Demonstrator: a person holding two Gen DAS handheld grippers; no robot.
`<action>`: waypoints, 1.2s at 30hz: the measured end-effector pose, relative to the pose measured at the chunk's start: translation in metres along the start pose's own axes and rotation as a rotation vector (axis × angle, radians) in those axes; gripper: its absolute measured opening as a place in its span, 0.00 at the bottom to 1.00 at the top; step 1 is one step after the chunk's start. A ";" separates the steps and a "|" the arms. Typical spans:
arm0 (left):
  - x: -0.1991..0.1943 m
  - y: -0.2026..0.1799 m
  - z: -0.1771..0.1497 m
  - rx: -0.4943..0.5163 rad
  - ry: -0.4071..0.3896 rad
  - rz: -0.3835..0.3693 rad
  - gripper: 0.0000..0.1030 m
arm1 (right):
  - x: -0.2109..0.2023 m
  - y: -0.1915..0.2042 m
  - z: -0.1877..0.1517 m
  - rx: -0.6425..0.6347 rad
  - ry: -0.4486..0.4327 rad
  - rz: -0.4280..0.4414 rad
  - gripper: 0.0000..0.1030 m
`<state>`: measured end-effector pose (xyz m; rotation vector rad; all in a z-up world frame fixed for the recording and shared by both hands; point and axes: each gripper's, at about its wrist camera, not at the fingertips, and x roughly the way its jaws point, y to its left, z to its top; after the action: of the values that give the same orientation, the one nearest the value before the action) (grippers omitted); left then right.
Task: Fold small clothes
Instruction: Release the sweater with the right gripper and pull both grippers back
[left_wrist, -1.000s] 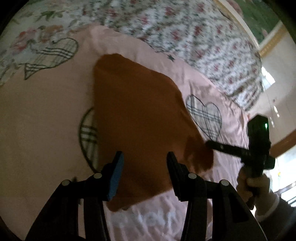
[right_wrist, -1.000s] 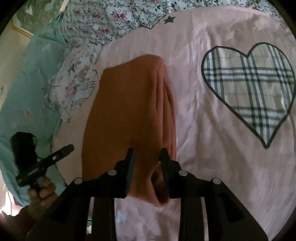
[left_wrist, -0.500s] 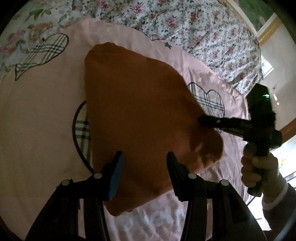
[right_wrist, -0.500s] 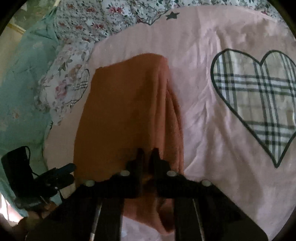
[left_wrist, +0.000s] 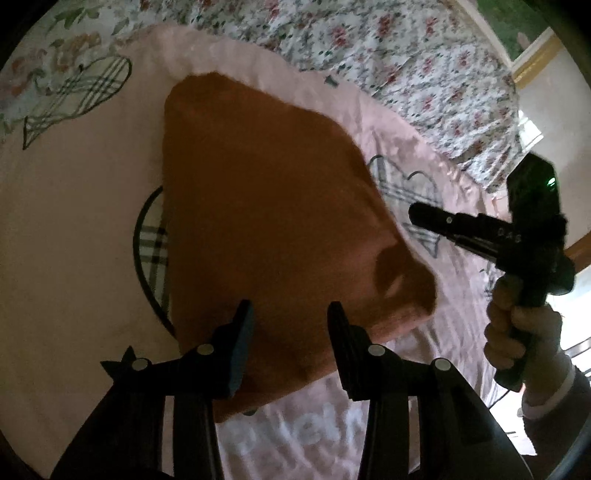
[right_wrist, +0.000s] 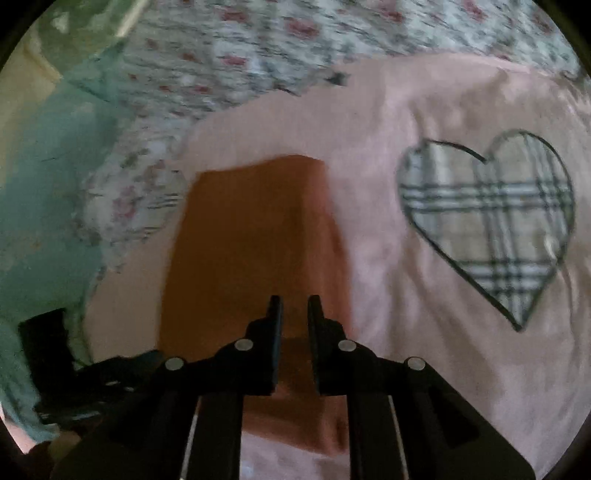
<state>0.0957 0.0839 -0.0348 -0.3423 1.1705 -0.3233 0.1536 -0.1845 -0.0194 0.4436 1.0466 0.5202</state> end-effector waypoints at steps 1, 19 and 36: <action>0.004 0.002 -0.001 -0.008 0.011 0.004 0.40 | 0.005 0.005 -0.001 -0.012 0.010 -0.001 0.14; -0.013 0.009 -0.020 -0.016 0.015 0.025 0.37 | 0.014 -0.005 -0.029 -0.033 0.056 -0.040 0.13; 0.005 0.023 -0.037 0.008 0.052 0.083 0.39 | 0.014 -0.030 -0.087 -0.030 0.090 -0.141 0.13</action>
<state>0.0648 0.0994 -0.0617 -0.2796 1.2302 -0.2657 0.0873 -0.1911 -0.0838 0.3189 1.1464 0.4325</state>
